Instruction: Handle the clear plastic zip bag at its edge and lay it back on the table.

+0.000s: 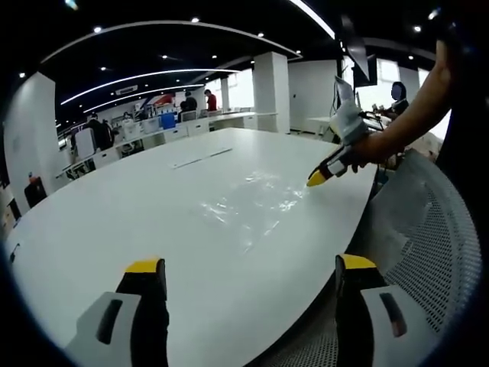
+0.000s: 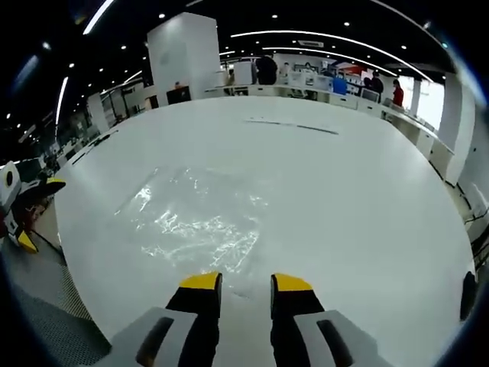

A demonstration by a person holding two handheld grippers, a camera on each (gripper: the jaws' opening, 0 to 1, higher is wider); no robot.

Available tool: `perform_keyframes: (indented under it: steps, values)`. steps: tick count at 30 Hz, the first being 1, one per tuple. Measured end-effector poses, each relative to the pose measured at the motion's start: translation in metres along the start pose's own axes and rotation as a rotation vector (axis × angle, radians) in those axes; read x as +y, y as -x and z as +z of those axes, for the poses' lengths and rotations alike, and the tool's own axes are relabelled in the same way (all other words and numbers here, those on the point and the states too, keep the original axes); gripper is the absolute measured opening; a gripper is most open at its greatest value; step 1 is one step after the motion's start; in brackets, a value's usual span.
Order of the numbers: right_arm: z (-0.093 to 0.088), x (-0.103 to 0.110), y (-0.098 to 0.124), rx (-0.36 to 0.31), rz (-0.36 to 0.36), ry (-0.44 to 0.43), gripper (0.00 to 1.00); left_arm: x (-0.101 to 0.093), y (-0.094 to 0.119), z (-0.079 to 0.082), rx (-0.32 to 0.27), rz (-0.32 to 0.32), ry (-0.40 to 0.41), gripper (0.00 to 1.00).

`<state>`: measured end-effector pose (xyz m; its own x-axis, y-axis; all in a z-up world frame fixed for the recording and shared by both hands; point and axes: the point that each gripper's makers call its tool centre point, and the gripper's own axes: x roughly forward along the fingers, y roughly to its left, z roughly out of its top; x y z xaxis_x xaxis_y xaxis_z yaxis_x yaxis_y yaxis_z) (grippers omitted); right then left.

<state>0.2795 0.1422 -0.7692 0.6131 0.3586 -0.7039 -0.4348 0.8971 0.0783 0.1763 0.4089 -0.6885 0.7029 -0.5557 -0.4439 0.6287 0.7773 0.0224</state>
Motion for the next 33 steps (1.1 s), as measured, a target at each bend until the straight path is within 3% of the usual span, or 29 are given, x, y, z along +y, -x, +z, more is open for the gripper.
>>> perform_keyframes:
  steps: [13,25,33]
  values:
    - [0.000,0.004,-0.011,0.022,0.001,-0.062,0.18,0.000,-0.001,-0.003,0.013,-0.003,0.000,0.90]
    - [0.000,0.001,-0.013,0.029,-0.026,0.093,0.04,-0.001,-0.001,-0.003,0.022,-0.004,-0.002,0.89]
    - [-0.001,0.001,-0.013,0.028,-0.033,0.114,0.02,0.000,-0.001,-0.004,0.022,-0.001,-0.003,0.89]
